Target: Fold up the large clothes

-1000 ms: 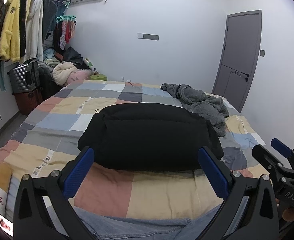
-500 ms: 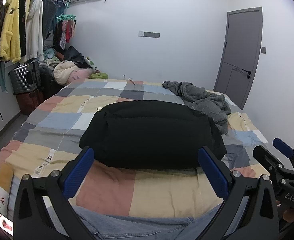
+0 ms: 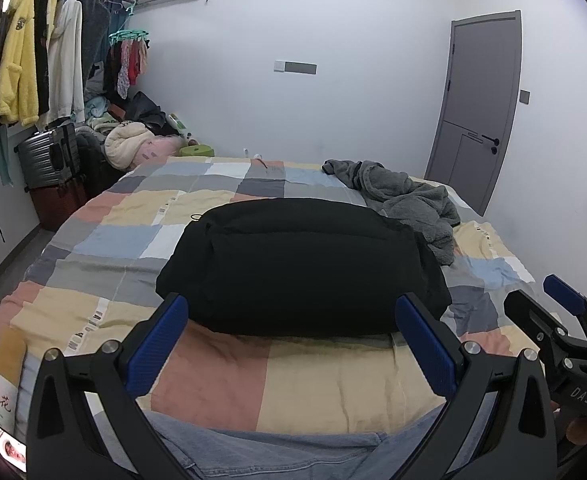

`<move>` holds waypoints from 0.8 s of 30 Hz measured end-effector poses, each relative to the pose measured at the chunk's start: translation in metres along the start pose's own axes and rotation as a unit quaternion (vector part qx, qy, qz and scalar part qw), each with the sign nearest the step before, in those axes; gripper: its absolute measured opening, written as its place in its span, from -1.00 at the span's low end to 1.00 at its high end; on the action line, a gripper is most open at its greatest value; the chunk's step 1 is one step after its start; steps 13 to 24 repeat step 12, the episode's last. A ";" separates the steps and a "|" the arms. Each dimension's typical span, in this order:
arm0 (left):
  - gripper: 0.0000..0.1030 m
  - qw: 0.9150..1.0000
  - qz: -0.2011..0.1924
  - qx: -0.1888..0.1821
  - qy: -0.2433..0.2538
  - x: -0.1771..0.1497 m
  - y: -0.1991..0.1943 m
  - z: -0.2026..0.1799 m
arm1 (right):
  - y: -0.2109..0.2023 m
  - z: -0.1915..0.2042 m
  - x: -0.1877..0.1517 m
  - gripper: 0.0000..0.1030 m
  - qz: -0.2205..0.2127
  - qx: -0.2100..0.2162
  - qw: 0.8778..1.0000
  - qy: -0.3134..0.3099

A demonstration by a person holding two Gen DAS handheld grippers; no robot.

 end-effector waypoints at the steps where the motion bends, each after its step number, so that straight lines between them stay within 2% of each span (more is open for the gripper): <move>1: 1.00 1.000 0.001 -0.001 -0.001 0.000 0.000 0.000 | 0.000 0.000 0.000 1.00 0.000 -0.001 1.000 0.000; 5: 1.00 1.000 0.007 -0.014 -0.005 0.001 0.000 0.000 | 0.001 -0.001 -0.001 1.00 0.002 -0.005 1.000 -0.001; 24: 1.00 1.000 0.006 -0.018 0.000 0.000 -0.003 -0.005 | 0.001 -0.003 -0.001 1.00 0.001 -0.007 1.000 -0.002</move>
Point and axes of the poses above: each gripper's, at about its wrist camera, not at the fingertips, and y roughly the way its jaws point, z to its left, x to its top, the point moved 5 cm from there along y, roughly the way its jaws point, and after that the axes turned 12 degrees about -y, right-handed, at the moved point
